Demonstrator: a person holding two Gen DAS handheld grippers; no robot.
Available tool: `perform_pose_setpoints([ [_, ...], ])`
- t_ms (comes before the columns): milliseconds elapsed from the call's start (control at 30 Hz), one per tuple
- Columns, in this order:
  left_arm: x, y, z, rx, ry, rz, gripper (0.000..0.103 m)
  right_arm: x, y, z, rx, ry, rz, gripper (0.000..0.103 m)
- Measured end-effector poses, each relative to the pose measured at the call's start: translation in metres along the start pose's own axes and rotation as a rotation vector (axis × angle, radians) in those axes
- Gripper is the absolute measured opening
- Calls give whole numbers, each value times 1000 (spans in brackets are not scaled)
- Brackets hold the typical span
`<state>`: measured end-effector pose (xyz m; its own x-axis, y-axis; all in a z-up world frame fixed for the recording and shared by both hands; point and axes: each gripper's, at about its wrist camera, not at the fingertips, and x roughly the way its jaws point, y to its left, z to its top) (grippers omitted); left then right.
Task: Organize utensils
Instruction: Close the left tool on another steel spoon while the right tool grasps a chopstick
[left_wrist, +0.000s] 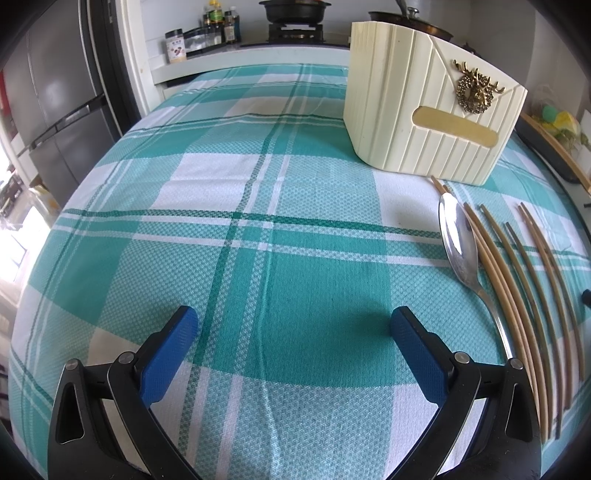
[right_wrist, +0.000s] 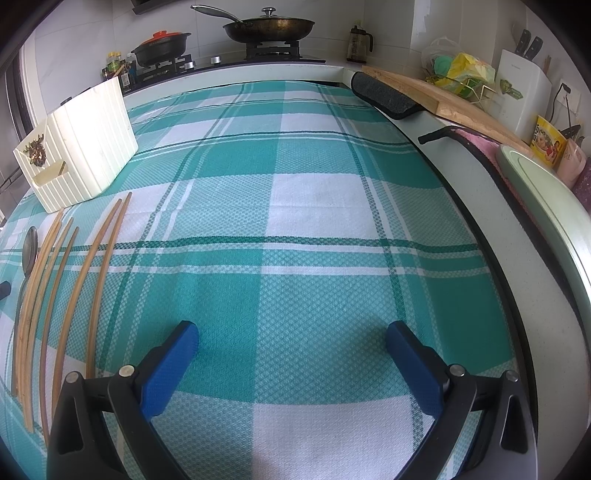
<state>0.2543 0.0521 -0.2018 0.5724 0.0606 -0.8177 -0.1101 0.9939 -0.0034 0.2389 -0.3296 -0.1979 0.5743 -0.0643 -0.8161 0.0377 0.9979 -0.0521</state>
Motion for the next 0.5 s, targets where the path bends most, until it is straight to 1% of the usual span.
perform_pose_setpoints([
  [100,0,0,1,4,3,-4,103,-3,2,-1,5,-8,8,103],
  [200,-3,1,0,8,13,-33,103,-18,9,-2,29,-53,67,103],
  [300,-19,4,-2,-37,-2,-128,102,-38,25,1,-3,-101,88,103],
  [367,-30,-1,-1,-52,-14,-181,102,-51,37,5,-30,-130,115,103],
  [433,-38,-14,2,-40,-17,-217,102,-57,49,9,-52,-130,151,103],
  [500,-42,-31,2,-18,-8,-249,102,-58,63,11,-81,-107,144,103],
])
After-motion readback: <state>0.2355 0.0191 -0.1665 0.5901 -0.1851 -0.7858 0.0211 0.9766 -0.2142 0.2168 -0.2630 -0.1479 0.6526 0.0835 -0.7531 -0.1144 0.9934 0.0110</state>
